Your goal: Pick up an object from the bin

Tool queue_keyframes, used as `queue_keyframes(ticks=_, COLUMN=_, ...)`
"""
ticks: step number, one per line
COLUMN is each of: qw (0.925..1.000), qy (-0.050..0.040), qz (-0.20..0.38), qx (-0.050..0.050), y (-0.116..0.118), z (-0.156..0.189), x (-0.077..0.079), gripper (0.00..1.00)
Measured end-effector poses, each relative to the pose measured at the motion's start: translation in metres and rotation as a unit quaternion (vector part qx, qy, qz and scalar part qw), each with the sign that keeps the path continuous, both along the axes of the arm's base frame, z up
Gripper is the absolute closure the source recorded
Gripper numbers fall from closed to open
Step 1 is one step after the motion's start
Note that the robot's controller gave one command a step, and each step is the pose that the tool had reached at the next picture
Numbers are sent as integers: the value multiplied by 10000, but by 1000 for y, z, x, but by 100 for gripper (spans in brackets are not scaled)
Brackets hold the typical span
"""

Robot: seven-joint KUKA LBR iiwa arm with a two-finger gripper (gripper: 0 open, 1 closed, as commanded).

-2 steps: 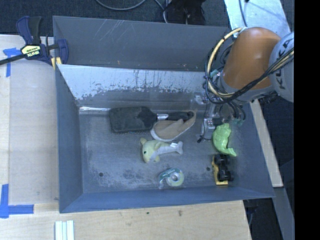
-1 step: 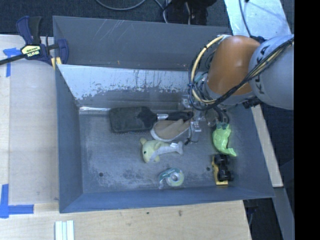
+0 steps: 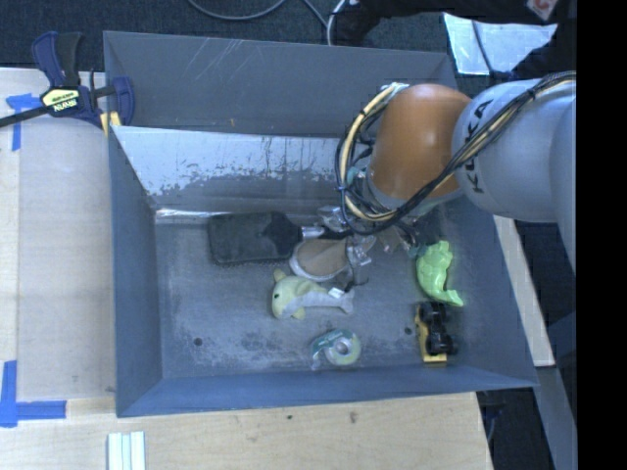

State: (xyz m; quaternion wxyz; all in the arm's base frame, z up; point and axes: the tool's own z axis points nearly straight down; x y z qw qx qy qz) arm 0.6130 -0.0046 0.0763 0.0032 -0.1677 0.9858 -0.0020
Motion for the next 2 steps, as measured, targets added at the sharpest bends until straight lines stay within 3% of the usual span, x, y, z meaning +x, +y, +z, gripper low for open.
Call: queue_keyframes(ticks=2, qw=10000, qy=0, qz=0, qx=0, y=0, z=0, x=0, gripper=100)
